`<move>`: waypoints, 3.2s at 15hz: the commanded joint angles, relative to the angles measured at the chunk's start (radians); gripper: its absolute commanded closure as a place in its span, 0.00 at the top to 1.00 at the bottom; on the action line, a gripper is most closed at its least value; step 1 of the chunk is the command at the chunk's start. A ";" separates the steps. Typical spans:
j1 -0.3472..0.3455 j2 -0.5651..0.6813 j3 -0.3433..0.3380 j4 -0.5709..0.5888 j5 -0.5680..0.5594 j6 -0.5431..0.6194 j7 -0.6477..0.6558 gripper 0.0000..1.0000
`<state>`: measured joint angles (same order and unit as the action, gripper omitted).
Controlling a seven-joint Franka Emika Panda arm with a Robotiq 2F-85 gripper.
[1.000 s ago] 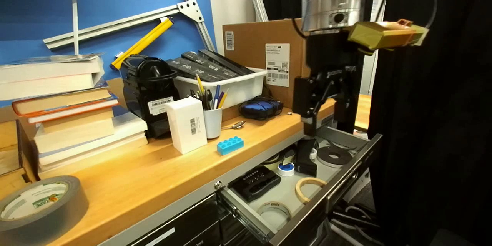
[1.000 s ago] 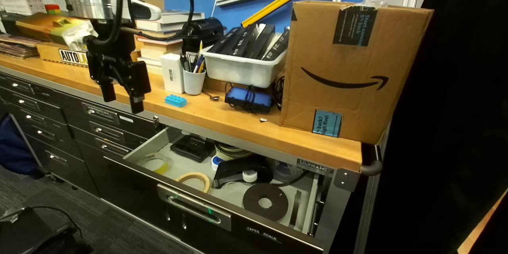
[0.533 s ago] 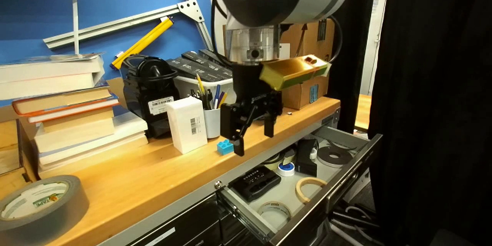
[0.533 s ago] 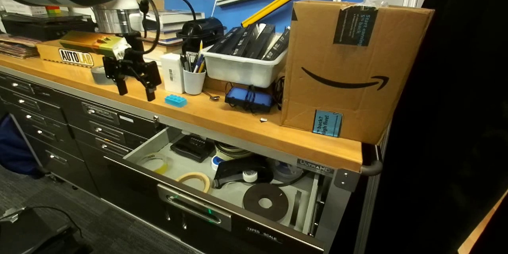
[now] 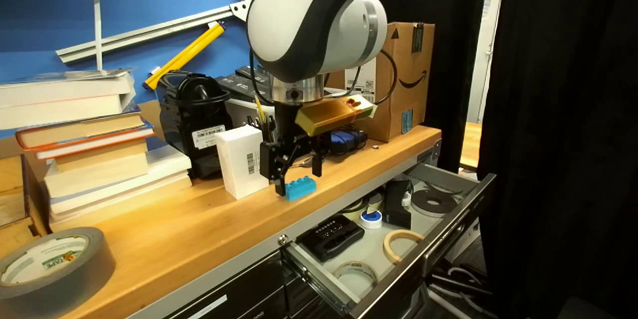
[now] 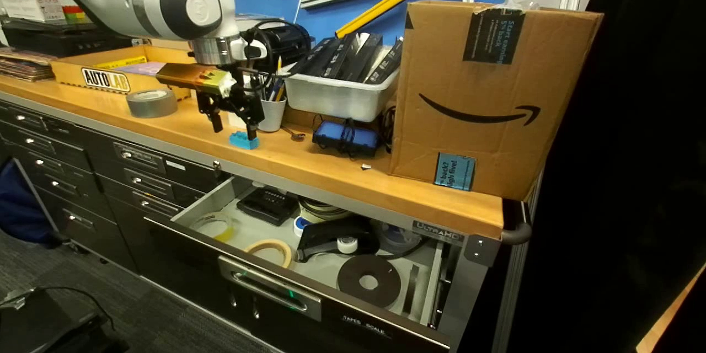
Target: Put the blue object in the drawer and close it
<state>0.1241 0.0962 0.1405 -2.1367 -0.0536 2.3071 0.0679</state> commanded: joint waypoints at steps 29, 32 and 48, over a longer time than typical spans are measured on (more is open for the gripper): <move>-0.079 -0.036 -0.101 -0.275 0.093 0.069 0.066 0.45; -0.081 -0.030 -0.100 -0.279 0.114 0.040 0.040 0.98; -0.145 -0.025 -0.160 -0.356 -0.030 -0.303 -0.137 1.00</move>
<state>-0.0222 0.0265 -0.0201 -2.4775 -0.0783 1.9830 -0.0349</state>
